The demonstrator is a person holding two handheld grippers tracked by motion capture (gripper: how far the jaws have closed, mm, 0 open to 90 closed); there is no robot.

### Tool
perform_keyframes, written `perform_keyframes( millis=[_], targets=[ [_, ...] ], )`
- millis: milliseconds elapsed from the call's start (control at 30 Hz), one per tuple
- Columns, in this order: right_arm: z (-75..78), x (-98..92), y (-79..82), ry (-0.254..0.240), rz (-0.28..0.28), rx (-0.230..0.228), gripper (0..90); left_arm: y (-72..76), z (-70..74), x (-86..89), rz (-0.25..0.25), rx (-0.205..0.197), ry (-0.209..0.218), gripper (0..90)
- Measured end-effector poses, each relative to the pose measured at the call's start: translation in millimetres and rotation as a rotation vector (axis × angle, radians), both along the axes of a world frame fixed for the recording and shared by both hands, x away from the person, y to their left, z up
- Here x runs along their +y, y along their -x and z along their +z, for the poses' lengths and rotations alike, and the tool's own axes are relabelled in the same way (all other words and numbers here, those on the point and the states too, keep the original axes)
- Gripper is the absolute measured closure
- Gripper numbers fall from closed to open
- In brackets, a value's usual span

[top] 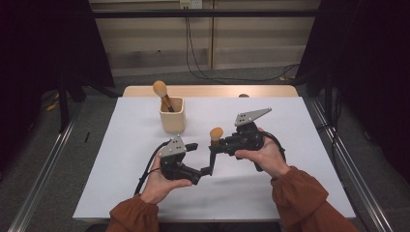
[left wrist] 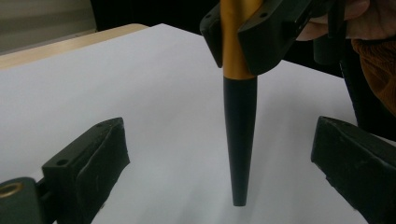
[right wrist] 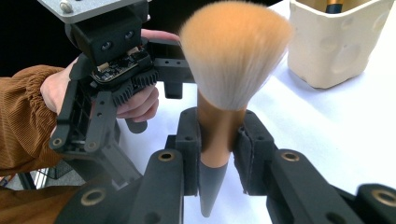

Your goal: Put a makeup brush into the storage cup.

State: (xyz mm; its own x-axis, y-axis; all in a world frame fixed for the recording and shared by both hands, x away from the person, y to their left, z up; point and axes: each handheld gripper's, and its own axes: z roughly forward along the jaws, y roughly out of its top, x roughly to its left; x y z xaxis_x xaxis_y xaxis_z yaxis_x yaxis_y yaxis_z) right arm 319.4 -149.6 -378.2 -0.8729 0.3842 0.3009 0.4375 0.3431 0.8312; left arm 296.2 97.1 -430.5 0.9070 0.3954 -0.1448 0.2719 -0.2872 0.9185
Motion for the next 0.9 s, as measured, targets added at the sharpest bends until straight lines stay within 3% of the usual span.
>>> perform_keyframes(
  millis=[200, 267, 333, 433, 533, 900],
  targets=[
    [0.1, 3.4, -0.4, -0.001, 0.001, -0.004, 73.2, -1.1, 1.3, -6.5, -0.008, -0.012, -0.016, 16.4],
    [-0.1, 4.8, 0.0, 0.000, 0.003, -0.005, 73.2, -2.2, 1.9, -8.3, -0.009, -0.005, -0.019, 25.9],
    [-0.1, 5.5, 0.5, -0.001, 0.005, -0.010, 73.1, -2.3, 1.6, -10.3, -0.016, 0.001, -0.003, 27.9],
    [-0.8, 6.0, 0.7, 0.000, 0.004, -0.010, 73.1, -4.0, 1.1, -11.2, -0.021, 0.019, 0.022, 38.0],
    [-2.8, 4.7, -1.0, -0.007, -0.006, -0.006, 73.1, -3.8, -0.3, -12.8, -0.028, 0.005, 0.006, 47.5],
    [-3.6, 4.8, 1.4, -0.012, -0.002, -0.018, 73.1, -6.3, 0.0, -12.2, -0.046, 0.042, 0.053, 63.9]
  ],
)
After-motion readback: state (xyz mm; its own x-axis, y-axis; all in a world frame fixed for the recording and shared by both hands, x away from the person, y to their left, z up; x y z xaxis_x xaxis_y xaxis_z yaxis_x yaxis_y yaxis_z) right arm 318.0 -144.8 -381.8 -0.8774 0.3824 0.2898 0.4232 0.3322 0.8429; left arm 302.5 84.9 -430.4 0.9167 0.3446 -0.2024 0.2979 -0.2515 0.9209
